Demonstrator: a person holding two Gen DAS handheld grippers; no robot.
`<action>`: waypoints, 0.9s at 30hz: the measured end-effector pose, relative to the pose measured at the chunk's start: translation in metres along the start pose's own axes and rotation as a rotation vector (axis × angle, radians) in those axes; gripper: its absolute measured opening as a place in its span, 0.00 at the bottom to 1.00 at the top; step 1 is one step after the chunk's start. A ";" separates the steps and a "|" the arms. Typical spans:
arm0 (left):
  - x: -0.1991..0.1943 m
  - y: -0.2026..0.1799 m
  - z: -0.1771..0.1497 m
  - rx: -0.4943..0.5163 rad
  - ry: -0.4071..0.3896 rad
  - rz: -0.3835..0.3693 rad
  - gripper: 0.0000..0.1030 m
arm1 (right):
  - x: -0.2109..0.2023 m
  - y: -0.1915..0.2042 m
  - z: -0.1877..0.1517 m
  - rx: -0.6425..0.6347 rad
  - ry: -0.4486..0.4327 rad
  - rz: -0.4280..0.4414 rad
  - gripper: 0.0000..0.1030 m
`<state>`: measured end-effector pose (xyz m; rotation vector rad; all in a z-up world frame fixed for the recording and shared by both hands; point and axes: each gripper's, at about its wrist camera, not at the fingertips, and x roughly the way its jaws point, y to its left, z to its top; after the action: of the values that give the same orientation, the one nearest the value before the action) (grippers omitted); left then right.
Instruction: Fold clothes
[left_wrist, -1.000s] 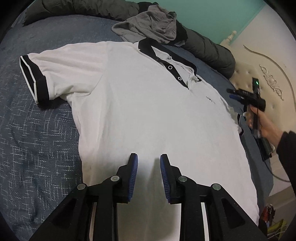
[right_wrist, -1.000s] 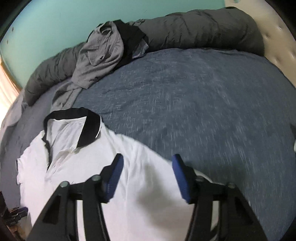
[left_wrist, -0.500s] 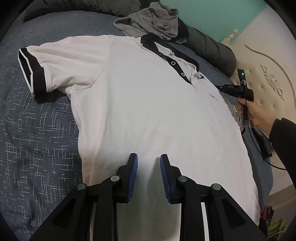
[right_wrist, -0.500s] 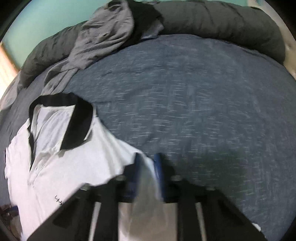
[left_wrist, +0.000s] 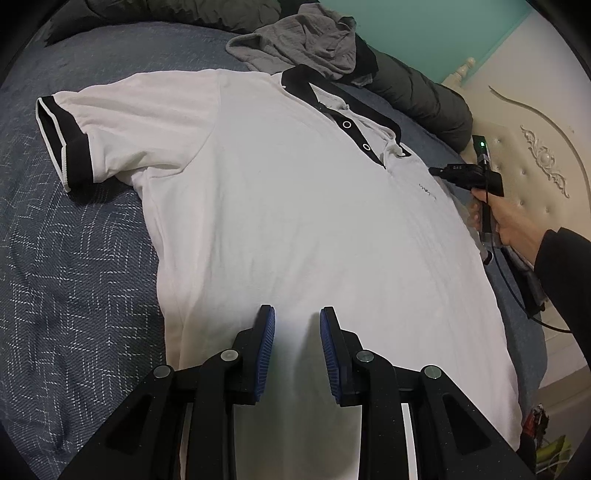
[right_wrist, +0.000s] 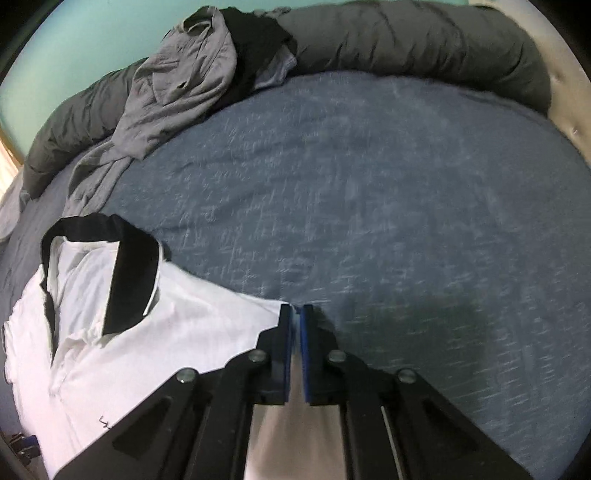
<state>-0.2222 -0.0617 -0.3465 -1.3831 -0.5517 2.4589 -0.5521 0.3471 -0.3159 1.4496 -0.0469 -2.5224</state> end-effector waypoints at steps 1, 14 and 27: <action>0.000 0.000 0.000 0.000 0.001 0.001 0.27 | 0.000 0.000 0.000 0.008 -0.007 -0.005 0.05; -0.012 0.001 0.001 -0.006 -0.019 0.010 0.27 | -0.107 -0.078 -0.051 0.225 -0.215 -0.046 0.46; -0.021 -0.003 0.003 -0.002 -0.041 0.012 0.28 | -0.121 -0.132 -0.127 0.424 -0.178 -0.010 0.60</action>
<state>-0.2142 -0.0678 -0.3273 -1.3433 -0.5560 2.5017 -0.4090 0.5124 -0.2970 1.3488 -0.6414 -2.7569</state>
